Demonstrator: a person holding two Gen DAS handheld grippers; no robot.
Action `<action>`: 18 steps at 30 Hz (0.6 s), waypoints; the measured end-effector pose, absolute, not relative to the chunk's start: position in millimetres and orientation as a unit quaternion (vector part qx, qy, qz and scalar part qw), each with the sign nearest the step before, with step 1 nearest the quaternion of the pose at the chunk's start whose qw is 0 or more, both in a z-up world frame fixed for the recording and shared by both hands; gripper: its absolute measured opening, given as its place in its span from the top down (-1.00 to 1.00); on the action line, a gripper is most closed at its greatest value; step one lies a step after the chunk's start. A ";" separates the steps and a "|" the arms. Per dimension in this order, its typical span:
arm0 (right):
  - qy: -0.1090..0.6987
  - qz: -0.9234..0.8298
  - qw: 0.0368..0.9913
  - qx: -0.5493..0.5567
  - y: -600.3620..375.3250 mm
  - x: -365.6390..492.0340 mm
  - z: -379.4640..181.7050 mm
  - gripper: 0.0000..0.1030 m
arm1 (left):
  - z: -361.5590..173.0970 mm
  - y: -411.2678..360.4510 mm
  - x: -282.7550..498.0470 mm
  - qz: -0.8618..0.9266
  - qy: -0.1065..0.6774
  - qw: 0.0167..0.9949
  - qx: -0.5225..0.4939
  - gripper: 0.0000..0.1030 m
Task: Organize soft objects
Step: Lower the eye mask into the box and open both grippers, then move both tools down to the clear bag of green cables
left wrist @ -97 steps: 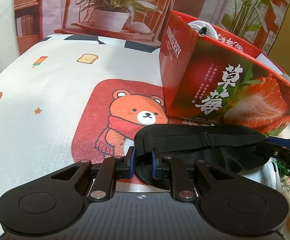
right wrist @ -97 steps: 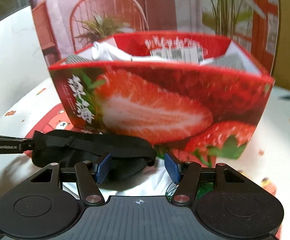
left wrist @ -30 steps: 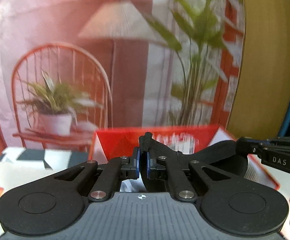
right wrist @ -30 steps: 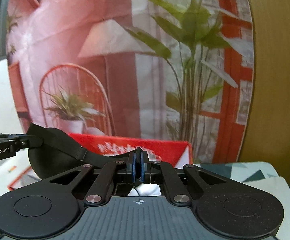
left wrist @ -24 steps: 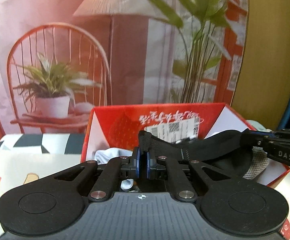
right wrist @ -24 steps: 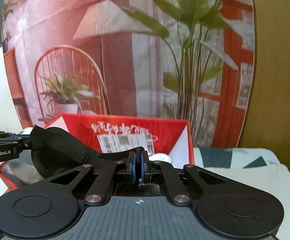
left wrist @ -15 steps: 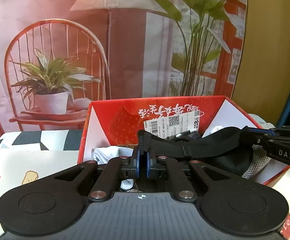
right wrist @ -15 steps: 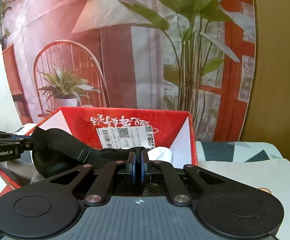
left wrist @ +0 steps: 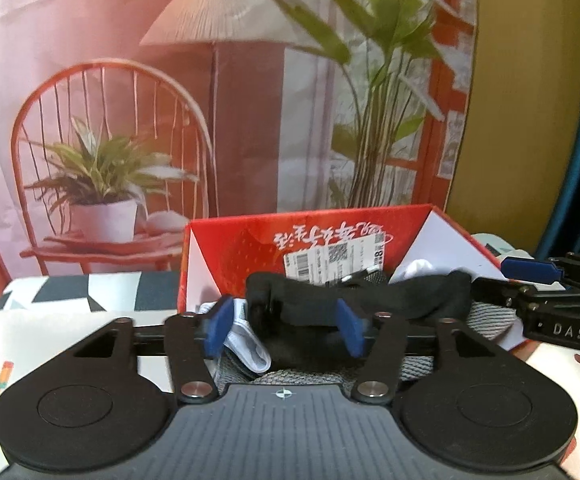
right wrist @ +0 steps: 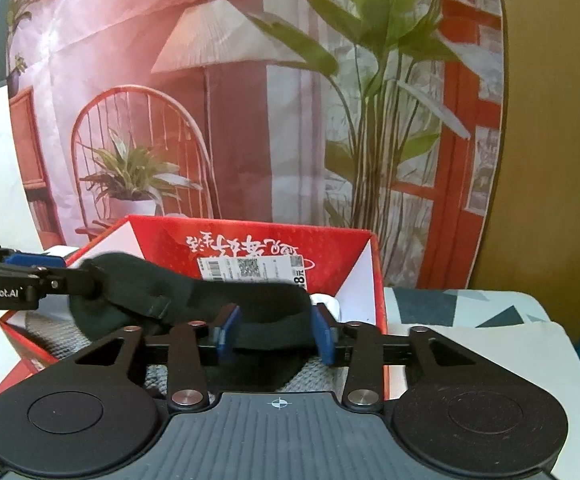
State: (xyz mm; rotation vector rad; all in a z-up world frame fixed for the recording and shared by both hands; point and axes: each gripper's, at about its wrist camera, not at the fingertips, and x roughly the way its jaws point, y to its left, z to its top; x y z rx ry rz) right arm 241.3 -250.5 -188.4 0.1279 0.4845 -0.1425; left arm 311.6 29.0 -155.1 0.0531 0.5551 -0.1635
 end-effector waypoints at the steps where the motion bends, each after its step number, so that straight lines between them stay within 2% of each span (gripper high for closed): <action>1: 0.237 -0.071 0.967 0.061 -248.6 237.8 -187.6 0.03 | -152.8 29.0 307.8 -0.080 0.269 0.959 0.029 -0.26; 10: 0.214 -0.056 0.972 0.076 -230.1 199.6 -182.3 -0.01 | -145.9 33.9 263.7 -0.095 0.246 0.965 0.012 -0.28; 18: 0.223 -0.033 0.969 0.098 -200.4 162.0 -204.3 -0.01 | -178.9 40.5 218.6 -0.103 0.270 0.957 -0.003 -0.28</action>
